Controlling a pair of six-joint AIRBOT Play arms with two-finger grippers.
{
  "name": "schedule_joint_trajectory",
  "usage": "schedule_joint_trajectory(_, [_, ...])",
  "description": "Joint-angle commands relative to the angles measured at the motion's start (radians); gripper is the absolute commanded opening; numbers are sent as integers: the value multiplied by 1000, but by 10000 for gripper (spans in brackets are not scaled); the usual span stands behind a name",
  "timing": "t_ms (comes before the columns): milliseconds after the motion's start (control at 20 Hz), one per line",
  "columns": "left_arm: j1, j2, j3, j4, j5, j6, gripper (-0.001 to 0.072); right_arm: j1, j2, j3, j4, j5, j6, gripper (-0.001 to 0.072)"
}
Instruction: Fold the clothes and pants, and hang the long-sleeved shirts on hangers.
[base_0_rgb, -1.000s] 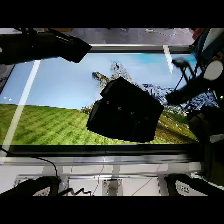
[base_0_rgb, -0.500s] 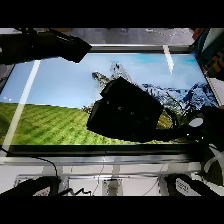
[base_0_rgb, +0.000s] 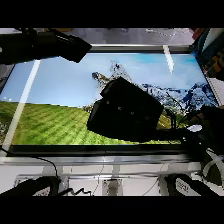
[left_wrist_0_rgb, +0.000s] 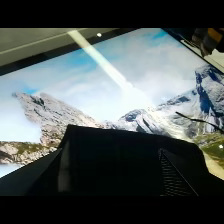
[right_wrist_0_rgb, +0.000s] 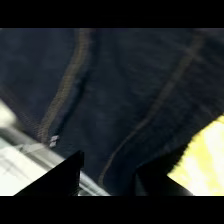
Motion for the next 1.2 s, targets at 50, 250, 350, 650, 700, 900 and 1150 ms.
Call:
schedule_joint_trajectory(50, [0, -1, 0, 116, 3, 1, 705, -1, 1, -3, 56, 174, -181, 320])
schedule_joint_trajectory(250, [0, -9, -3, 296, -6, 0, 705, 31, 1, -3, -62, 188, -218, 369])
schedule_joint_trajectory(350, [0, -31, -3, 367, -23, 0, 705, 79, 1, -3, -185, 161, -214, 487])
schedule_joint_trajectory(650, [53, -150, -92, 441, -160, 1, 457, 192, 1, -2, -142, 151, -208, 25])
schedule_joint_trajectory(700, [73, -158, -139, 441, -163, 1, 399, 200, 2, -2, -97, 151, -207, 24])
schedule_joint_trajectory(900, [174, -159, -315, 378, -172, 2, 397, 170, 10, 33, 119, 150, -174, 23])
schedule_joint_trajectory(1150, [304, -159, -581, 137, -179, 111, 425, 87, 10, 121, 197, 171, -20, 23])
